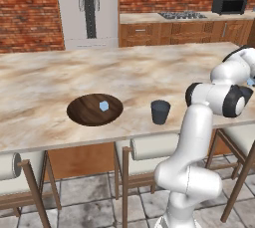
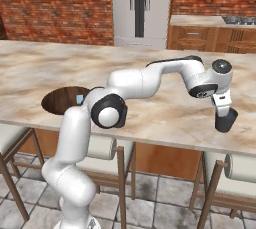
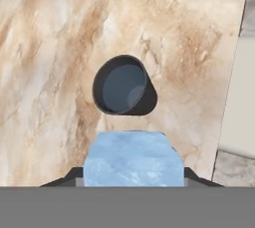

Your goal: There are four ice cubes in the ice bowl. Place two ice cubes in each glass of water.

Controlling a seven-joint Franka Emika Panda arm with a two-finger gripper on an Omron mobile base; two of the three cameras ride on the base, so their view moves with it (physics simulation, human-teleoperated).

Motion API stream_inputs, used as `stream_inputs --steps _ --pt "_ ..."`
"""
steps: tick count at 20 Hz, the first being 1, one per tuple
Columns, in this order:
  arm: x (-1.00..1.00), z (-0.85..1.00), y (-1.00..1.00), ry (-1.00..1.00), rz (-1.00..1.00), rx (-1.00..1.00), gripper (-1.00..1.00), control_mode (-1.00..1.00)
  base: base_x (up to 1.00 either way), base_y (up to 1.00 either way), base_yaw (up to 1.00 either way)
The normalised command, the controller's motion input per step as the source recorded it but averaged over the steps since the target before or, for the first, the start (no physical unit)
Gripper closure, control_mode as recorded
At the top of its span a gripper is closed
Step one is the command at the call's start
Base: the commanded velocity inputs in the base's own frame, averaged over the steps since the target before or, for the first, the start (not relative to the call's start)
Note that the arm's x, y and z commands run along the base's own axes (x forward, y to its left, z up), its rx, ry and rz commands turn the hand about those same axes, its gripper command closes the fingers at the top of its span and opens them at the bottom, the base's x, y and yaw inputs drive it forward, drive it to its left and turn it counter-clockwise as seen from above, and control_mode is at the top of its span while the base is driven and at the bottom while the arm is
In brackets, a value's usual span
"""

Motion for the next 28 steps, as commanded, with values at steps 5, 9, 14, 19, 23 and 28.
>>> stream_inputs --steps 5,9,14,19,23,28 --pt "0.00 0.00 0.00 -0.04 -0.06 0.00 1.00 -1.00 0.00 0.00 0.00" --pt "0.00 -0.05 -0.14 0.00 -0.05 0.00 1.00 -1.00 0.00 0.00 0.00" --pt "0.02 -0.02 -0.04 0.00 -0.02 0.01 1.00 -1.00 0.00 0.00 0.00" --pt "0.15 0.00 0.00 0.00 0.00 0.05 1.00 -1.00 0.00 0.00 0.00" --pt "0.25 -0.03 -0.09 0.00 0.00 0.04 1.00 -1.00 0.00 0.00 0.00" --pt "0.24 -0.08 -0.26 0.00 0.00 0.03 1.00 -1.00 0.00 0.00 0.00"
